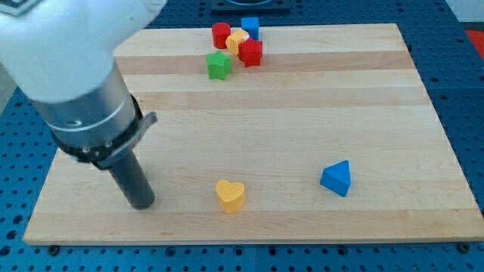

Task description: Slide the green circle to the center left of the board

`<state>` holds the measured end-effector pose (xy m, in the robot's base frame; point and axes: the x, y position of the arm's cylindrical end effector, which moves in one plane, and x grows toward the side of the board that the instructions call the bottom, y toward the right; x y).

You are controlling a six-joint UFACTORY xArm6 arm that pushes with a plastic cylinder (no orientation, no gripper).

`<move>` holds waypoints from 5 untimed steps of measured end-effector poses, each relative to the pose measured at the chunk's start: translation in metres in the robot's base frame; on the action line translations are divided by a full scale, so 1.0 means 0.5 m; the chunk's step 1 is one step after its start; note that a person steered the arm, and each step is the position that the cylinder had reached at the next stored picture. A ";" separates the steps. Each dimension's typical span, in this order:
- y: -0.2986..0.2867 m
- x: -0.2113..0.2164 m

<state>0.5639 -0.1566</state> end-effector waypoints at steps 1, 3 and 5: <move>0.000 -0.087; -0.003 -0.117; -0.015 0.008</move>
<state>0.5678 -0.1640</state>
